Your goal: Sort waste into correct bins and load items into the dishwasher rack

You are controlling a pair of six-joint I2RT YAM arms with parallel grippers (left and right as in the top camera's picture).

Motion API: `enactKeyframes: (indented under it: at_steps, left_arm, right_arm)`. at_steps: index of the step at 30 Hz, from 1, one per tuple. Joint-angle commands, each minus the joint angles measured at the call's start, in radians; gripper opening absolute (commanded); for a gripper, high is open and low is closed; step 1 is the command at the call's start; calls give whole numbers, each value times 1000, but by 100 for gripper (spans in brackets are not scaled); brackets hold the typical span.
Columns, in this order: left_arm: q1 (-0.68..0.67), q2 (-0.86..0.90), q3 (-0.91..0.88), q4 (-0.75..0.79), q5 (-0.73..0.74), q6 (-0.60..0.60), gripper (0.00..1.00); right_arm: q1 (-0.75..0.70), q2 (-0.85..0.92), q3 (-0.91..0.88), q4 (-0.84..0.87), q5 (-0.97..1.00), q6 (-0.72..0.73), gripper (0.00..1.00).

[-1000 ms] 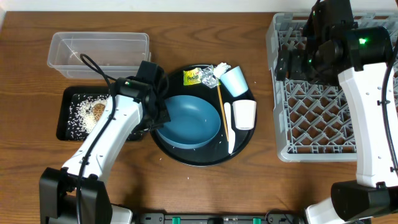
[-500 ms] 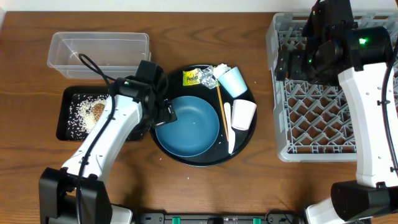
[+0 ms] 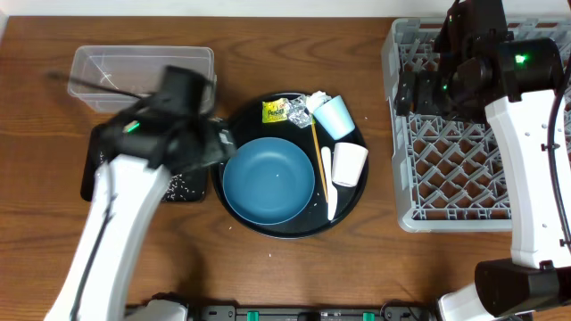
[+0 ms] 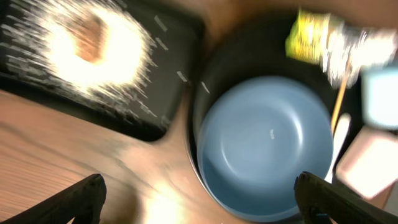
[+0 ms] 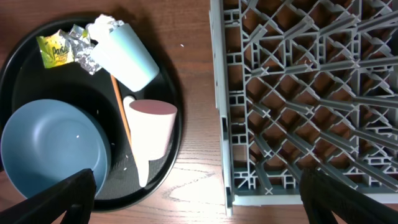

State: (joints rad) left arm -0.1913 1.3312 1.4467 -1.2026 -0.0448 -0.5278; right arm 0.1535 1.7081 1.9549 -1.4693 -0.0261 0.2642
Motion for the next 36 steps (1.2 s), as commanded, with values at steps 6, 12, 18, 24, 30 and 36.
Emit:
enactKeyframes:
  at_steps: [6, 12, 18, 24, 30, 36]
  left_arm:
    - [330, -182, 12, -43, -196, -76, 98]
    - [491, -186, 12, -170, -196, -76, 98]
    - [517, -182, 12, -210, -196, -76, 98]
    - [517, -182, 12, -210, -196, -76, 98]
    - [517, -182, 12, -210, -196, -76, 98]
    - [517, -182, 12, -210, -196, -76, 98]
  right_arm:
    - [-2, -11, 7, -1, 0, 12, 99]
    - [-2, -11, 7, 56, -13, 62, 99]
    - [-2, -11, 7, 72, -87, 80, 99]
    - [51, -6, 6, 135, -525, -49, 99]
    - [291, 9, 6, 153, -182, 62, 99]
    - [524, 126, 6, 171, 35, 237, 97]
